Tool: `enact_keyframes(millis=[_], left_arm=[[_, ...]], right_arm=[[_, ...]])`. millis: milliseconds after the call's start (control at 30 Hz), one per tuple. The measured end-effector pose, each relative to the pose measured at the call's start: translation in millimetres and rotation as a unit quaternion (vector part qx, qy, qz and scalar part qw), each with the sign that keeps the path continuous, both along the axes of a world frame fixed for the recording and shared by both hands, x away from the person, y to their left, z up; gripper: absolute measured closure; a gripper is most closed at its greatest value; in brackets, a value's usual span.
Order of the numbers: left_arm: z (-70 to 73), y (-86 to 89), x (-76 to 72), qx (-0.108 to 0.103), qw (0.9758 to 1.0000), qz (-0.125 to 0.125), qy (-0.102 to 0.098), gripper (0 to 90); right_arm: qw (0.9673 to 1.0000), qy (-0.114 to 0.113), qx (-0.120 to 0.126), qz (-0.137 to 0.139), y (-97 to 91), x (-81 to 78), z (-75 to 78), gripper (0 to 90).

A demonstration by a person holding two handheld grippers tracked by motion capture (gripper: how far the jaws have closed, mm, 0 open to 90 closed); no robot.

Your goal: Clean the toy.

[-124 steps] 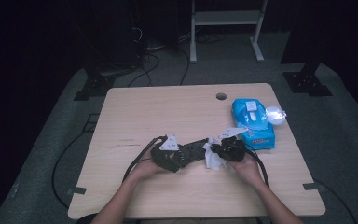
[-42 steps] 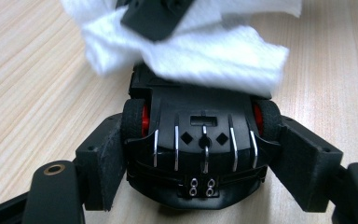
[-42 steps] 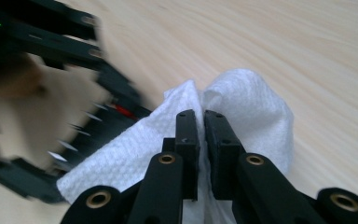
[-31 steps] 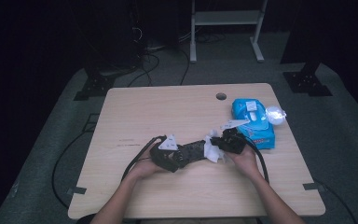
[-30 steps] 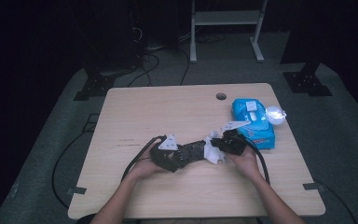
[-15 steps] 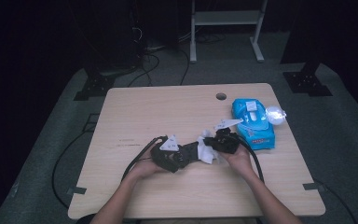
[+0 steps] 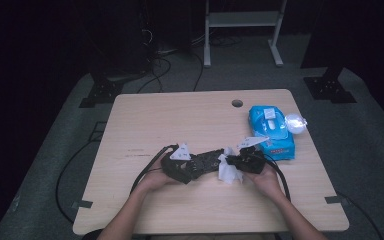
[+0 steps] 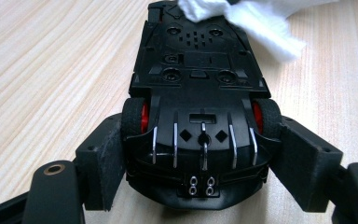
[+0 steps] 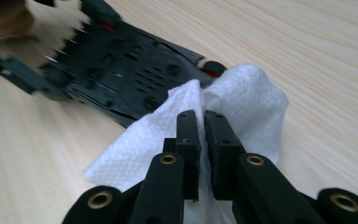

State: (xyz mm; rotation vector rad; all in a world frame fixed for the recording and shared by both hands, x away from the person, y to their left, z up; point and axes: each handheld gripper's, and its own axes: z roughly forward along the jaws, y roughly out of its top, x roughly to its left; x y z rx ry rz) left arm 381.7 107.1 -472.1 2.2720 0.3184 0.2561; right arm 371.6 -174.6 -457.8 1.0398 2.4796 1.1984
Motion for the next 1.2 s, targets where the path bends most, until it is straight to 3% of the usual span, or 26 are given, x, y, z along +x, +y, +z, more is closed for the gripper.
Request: enact_keyframes(millis=[100,267,533,700,800,1000,1100,1200], left_arm=[[-0.3,-1.3,0.0,0.0,1.0,0.001,-0.001,24.6],[-2.6,-0.2,0.9,-0.002,1.0,0.002,0.004,24.7],[-1.3,1.0,1.1,-0.003,1.0,-0.002,0.001,24.6],[-1.0,0.0,0.5,-0.005,1.0,0.0,0.001,24.6],[-1.3,-0.7,1.1,-0.007,1.0,0.0,0.002,24.6],[-2.2,-1.8,0.4,-0.006,1.0,-0.002,0.0,24.6],[-2.5,-0.7,0.0,-0.008,1.0,-0.004,0.0,24.6],[-2.3,1.1,0.4,-0.008,1.0,-0.003,0.001,24.6]], right_arm=[[0.9995,0.002,0.017,0.025,13.9,-1.6,3.6,83.6],[0.9982,-0.017,-0.001,0.057,38.3,-5.2,6.7,83.6],[0.9995,-0.013,-0.018,0.022,7.8,-2.9,5.8,83.6],[0.9996,-0.009,-0.019,0.021,1.1,-6.1,3.7,83.6],[0.9994,-0.007,-0.006,0.032,9.9,-5.8,5.4,83.6],[0.998,-0.008,0.01,0.062,50.2,2.1,8.4,83.6],[0.9978,-0.013,0.012,0.064,66.7,10.3,11.1,83.6],[0.9984,-0.019,0.002,0.052,67.2,18.4,11.8,83.6]])
